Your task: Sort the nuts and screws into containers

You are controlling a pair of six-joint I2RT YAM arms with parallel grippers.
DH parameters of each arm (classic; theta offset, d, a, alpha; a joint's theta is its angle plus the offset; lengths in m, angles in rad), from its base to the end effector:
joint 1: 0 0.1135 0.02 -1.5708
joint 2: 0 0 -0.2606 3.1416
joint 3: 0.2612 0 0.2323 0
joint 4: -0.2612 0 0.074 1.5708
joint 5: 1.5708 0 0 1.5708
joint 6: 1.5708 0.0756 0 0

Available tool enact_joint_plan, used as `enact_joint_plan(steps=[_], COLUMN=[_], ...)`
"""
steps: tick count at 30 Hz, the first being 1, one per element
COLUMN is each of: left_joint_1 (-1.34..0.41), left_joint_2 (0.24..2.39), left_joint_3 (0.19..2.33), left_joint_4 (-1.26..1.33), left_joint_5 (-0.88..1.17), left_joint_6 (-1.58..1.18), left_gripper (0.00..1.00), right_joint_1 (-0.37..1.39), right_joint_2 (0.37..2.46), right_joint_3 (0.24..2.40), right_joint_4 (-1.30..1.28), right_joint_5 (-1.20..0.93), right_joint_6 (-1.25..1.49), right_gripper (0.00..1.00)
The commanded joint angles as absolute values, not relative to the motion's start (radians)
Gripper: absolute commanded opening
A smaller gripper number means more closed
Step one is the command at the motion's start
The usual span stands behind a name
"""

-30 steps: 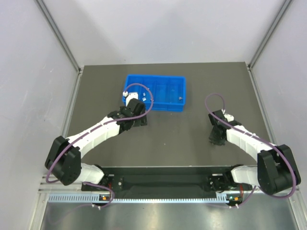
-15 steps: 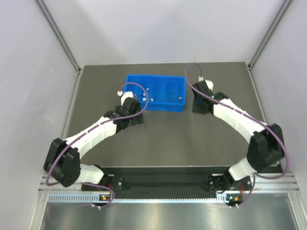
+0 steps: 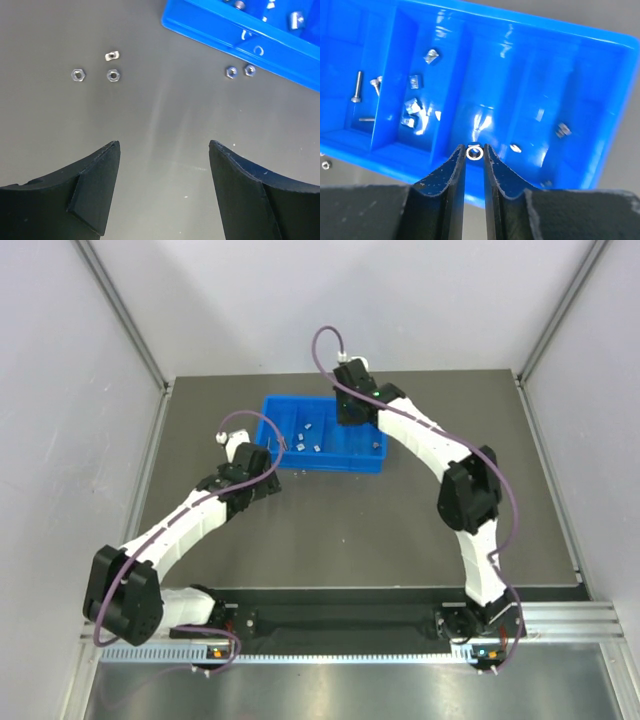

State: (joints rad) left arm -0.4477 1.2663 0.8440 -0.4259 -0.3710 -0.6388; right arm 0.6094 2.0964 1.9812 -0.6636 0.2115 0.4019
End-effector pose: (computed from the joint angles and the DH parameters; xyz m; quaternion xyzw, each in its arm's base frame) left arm 0.2523 -0.0907 0.2165 -0.1526 0.9090 -0.0319 0.3866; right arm 0.4075 0.2651 0.2688 -0.0545 0.9167 0.1006 0.3827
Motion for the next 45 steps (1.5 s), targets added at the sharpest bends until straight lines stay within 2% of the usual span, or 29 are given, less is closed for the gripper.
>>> enact_joint_plan(steps=[1, 3, 6, 7, 9, 10, 12, 13, 16, 21, 25, 31, 36, 45], left_joint_1=[-0.433, -0.430, -0.420, -0.411, -0.397, -0.376, -0.348, -0.315, -0.250, -0.210, -0.206, -0.203, -0.201, -0.198], left_joint_2=[1.241, 1.229, 1.206, 1.204, 1.206, 1.207, 1.210, 1.218, 1.241, 1.287, 1.342, 1.449, 1.505, 1.604], left_joint_3=[0.828, 0.824, 0.810, 0.805, 0.805, 0.798, 0.778, 0.773, 0.762, 0.770, 0.784, 0.811, 0.831, 0.884], left_joint_4=[-0.371, -0.373, -0.365, -0.367, -0.373, -0.374, -0.354, -0.347, -0.324, -0.308, -0.310, -0.322, -0.293, -0.264], left_joint_5=[-0.367, -0.385, -0.408, -0.410, -0.411, -0.407, -0.373, -0.358, -0.321, -0.371, -0.468, -0.551, -0.574, -0.612], left_joint_6=[-0.666, -0.676, -0.689, -0.692, -0.715, -0.725, -0.744, -0.750, -0.764, -0.790, -0.805, -0.818, -0.819, -0.799], left_gripper=[0.77, 0.77, 0.77, 0.79, 0.80, 0.82, 0.83, 0.83, 0.84, 0.83, 0.83, 0.80, 0.72, 0.65], right_joint_1=[0.629, 0.630, 0.630, 0.630, 0.630, 0.630, 0.630, 0.630, 0.630, 0.627, 0.617, 0.549, 0.496, 0.443], right_joint_2=[2.163, 2.198, 2.212, 2.214, 2.204, 2.197, 2.155, 2.142, 2.065, 1.875, 1.729, 1.554, 1.470, 1.413], right_joint_3=[2.084, 2.098, 2.100, 2.103, 2.117, 2.126, 2.126, 2.126, 2.111, 1.942, 1.690, 1.452, 1.359, 1.292], right_joint_4=[-0.635, -0.630, -0.624, -0.626, -0.638, -0.640, -0.634, -0.630, -0.632, -0.598, -0.549, -0.497, -0.480, -0.485], right_joint_5=[0.176, 0.179, 0.170, 0.166, 0.153, 0.155, 0.150, 0.141, 0.124, 0.159, 0.216, 0.213, 0.180, 0.183], right_joint_6=[0.368, 0.365, 0.362, 0.356, 0.336, 0.328, 0.312, 0.305, 0.299, 0.331, 0.365, 0.414, 0.431, 0.423], right_gripper=[0.05, 0.08, 0.20, 0.31, 0.41, 0.52, 0.64, 0.77, 0.87, 0.90, 0.91, 0.91, 0.91, 0.91])
